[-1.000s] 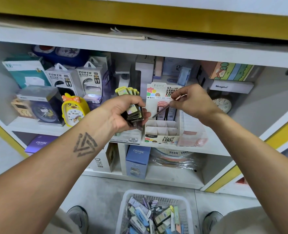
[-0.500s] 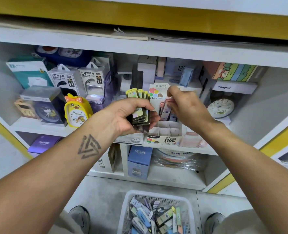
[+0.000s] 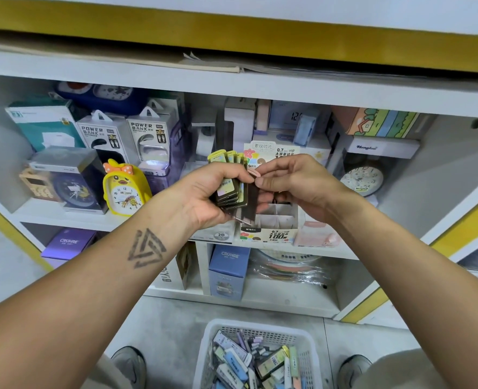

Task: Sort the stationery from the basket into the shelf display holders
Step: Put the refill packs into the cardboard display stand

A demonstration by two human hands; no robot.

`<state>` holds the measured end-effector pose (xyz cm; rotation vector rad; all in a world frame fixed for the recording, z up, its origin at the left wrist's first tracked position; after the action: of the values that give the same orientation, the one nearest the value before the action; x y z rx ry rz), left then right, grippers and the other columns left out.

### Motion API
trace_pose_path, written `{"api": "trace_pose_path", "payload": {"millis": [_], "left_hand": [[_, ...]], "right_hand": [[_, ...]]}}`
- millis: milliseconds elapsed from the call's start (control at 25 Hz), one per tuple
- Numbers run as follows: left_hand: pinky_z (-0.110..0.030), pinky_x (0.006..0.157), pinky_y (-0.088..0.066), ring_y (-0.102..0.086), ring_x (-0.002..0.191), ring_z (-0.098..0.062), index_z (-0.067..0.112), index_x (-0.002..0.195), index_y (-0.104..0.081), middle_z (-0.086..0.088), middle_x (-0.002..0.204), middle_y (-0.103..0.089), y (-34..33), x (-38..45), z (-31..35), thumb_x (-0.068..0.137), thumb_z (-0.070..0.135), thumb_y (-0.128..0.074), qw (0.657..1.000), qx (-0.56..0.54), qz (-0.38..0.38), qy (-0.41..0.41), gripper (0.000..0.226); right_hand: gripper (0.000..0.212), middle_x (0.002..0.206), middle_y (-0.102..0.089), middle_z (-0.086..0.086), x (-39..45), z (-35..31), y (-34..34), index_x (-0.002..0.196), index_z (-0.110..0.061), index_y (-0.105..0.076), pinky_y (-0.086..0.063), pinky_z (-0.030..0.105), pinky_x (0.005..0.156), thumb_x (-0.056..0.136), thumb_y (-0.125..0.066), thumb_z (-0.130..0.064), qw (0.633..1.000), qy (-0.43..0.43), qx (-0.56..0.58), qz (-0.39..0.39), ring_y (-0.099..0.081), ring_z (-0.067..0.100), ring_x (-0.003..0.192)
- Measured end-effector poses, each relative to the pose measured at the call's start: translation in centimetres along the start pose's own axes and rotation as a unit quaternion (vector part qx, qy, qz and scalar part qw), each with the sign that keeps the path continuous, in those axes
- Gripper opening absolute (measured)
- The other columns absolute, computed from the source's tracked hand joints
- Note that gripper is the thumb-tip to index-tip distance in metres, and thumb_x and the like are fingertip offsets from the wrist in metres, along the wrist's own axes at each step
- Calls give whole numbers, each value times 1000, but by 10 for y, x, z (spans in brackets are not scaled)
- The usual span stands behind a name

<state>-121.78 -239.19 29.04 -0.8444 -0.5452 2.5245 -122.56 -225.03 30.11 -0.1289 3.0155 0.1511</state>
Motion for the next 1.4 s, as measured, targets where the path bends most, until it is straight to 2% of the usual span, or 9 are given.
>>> {"api": "trace_pose_path", "payload": {"millis": [160, 280, 480, 640, 840, 1040, 1120, 1280, 1400], "left_hand": [[-50, 96, -51, -65, 109, -33, 7, 112, -61, -21, 123, -64, 9, 1, 4, 82, -5, -55, 999, -2, 47, -11, 33], [-47, 69, -60, -68, 92, -33, 4, 102, -58, -22, 110, -66, 19, 2, 7, 81, -6, -59, 994, -5, 102, -26, 23], [-42, 80, -56, -67, 78, -28, 0, 92, -57, -20, 89, -65, 27, 4, 9, 82, -6, -58, 990, 11, 136, -39, 12], [-36, 67, -53, -64, 72, -26, 1, 86, -55, -18, 84, -62, 30, 6, 10, 82, -5, -55, 988, 24, 148, -46, 7], [-27, 58, -52, -63, 55, -22, 7, 86, -56, -15, 71, -64, 22, 5, 2, 80, -4, -59, 994, 4, 109, -15, 12], [-34, 63, -59, -69, 63, -26, 3, 94, -58, -19, 82, -70, 14, 6, -2, 79, -4, -61, 997, 12, 70, -4, 16], [-37, 71, -59, -72, 70, -28, 0, 91, -60, -21, 85, -72, 13, 6, -2, 79, -4, -59, 998, 19, 65, -7, 13], [-41, 78, -58, -73, 75, -31, -6, 85, -62, -24, 88, -72, 9, 5, -4, 81, -7, -50, 999, 14, 46, -1, 13], [-45, 76, -59, -73, 80, -34, -7, 92, -63, -25, 95, -72, 2, 4, -6, 83, -8, -46, 1000, 9, 23, 5, 19]], "right_hand": [[17, 72, -68, 11, -2, -11, 16, 89, -4, -64, -45, 20, 45, 81, -67, 11, 994, 20, 102, 43, -60, 15, 55], [21, 85, -69, 26, -3, -21, 33, 89, -5, -55, -34, 21, 38, 83, -59, 15, 990, 62, 83, 99, -51, 16, 48], [10, 77, -68, 18, -4, -28, 45, 88, 1, -71, -43, 23, 47, 84, -66, 8, 983, 97, -90, 124, -54, 14, 52], [18, 67, -72, 8, -5, -29, 48, 85, 0, -71, -52, 21, 52, 79, -83, -12, 982, 123, -97, 104, -60, 13, 52], [26, 51, -63, -2, -10, -35, 35, 75, -14, -71, -49, 20, 51, 77, -83, -37, 866, 223, -419, 158, -60, 7, 46], [3, 75, -65, -9, -2, -15, 15, 96, -21, -66, -55, 36, 67, 94, -68, -20, 844, 188, -499, 62, -61, 6, 66], [13, 78, -64, -10, -1, -8, 13, 98, -26, -57, -54, 34, 67, 94, -67, -18, 860, 157, -483, 40, -62, 4, 69], [9, 89, -70, 1, -3, -17, 11, 95, -14, -70, -48, 34, 74, 94, -66, -22, 809, 199, -546, 88, -61, 19, 82], [13, 83, -73, -2, -4, -25, 14, 93, -13, -74, -45, 21, 66, 96, -64, -20, 876, 197, -421, 128, -62, 5, 67]]}}
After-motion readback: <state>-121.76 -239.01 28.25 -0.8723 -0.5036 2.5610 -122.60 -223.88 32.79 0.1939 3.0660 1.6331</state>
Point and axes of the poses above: each hand's wrist, its own x-axis towards the middle knuckle, its own y-axis out of the back of the hand, z = x × y, the point moved 7 cm from there along x, towards the middle knuckle
